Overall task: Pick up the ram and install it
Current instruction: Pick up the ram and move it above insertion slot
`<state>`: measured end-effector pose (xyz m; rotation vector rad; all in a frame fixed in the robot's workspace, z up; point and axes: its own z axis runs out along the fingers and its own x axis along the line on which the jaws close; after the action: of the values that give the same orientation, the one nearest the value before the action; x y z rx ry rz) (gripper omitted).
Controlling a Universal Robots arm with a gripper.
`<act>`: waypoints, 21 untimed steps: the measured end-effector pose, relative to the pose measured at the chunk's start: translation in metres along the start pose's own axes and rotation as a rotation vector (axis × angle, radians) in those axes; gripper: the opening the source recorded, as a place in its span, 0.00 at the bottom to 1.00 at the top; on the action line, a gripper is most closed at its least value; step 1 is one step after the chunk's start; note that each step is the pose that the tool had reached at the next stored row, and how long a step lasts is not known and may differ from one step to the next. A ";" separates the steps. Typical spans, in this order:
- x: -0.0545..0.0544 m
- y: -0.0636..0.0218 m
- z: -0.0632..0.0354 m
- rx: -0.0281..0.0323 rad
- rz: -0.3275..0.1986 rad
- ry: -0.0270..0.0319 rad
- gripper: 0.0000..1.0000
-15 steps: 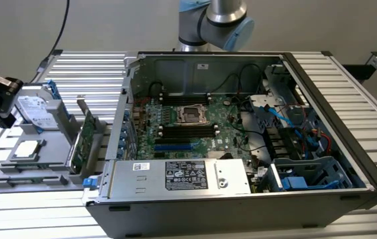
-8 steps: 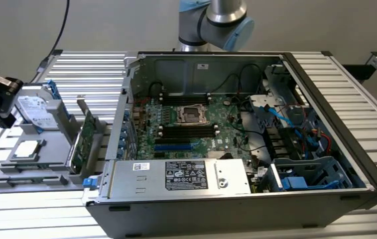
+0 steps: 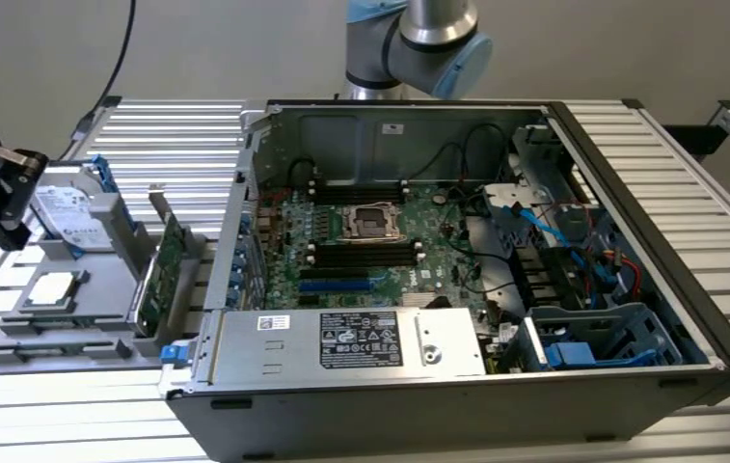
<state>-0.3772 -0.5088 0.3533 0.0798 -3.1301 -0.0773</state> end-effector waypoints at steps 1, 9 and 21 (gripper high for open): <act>0.000 0.0000 0.0005 -0.0009 -0.019 0.0008 0.11; 0.000 -0.0002 0.0048 -0.0141 -0.164 0.0069 0.11; 0.000 -0.0006 0.0116 -0.0266 -0.382 0.0179 0.11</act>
<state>-0.3772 -0.5088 0.3417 0.6709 -3.0479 -0.1191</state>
